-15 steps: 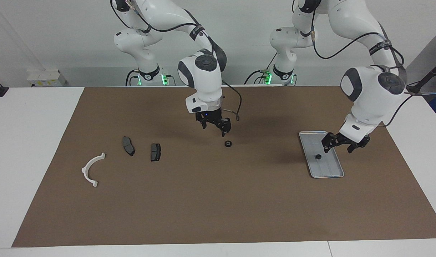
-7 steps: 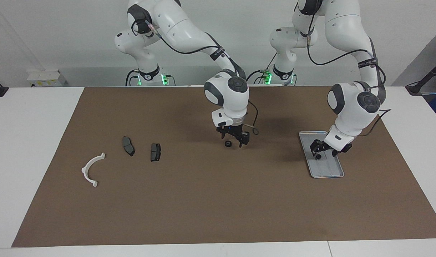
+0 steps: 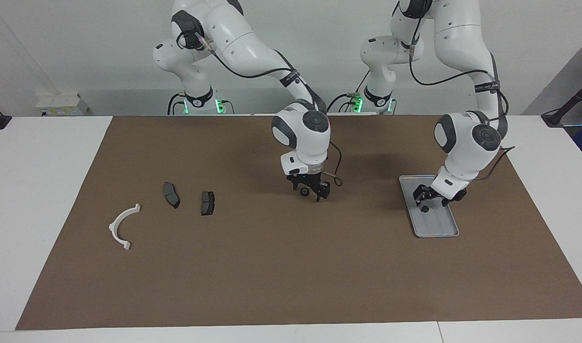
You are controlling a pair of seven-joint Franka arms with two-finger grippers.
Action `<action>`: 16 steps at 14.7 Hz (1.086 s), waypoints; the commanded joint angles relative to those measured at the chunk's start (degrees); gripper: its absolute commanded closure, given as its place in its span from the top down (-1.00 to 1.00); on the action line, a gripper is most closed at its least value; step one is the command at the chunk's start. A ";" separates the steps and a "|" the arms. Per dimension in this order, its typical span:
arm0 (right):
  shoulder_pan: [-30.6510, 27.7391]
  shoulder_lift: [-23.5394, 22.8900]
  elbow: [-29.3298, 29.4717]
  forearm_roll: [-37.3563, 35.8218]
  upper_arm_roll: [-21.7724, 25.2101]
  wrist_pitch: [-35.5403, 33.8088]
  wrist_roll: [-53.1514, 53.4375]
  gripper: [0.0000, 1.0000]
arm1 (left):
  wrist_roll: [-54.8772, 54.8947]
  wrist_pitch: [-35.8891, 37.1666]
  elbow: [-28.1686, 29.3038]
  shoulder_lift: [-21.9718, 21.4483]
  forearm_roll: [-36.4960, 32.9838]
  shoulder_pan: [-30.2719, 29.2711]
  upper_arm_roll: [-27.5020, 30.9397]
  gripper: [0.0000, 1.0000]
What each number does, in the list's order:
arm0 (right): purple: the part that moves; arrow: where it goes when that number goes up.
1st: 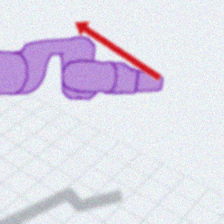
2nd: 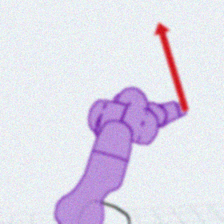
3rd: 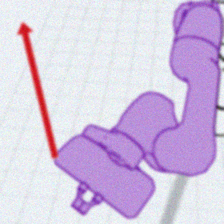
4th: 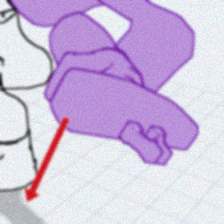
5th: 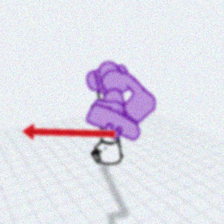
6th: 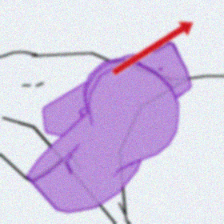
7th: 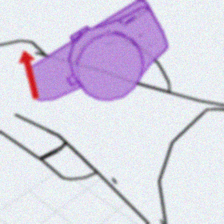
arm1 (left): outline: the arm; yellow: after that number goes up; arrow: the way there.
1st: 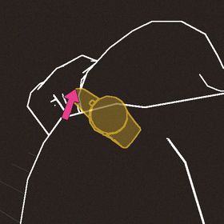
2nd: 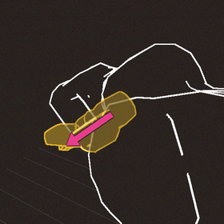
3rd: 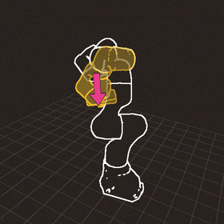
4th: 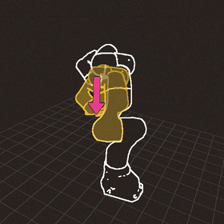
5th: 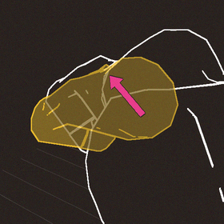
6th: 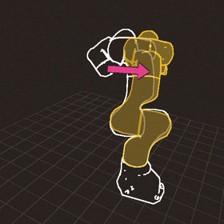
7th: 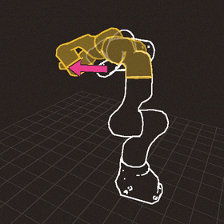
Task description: Place bearing gear from tray to pile
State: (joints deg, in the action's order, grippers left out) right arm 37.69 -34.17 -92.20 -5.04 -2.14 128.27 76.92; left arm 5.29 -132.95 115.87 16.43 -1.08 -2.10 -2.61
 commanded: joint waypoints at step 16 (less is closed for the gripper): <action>-2.18 0.77 1.92 -1.02 -0.68 -4.15 -1.84 -1.00 | -1.67 -8.12 4.28 -0.52 0.47 0.43 -0.29 -1.00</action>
State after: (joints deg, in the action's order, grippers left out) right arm 37.28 -33.03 -92.83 -5.25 -2.20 127.04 76.77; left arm 4.74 -139.94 119.25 16.21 -0.99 -1.92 -3.10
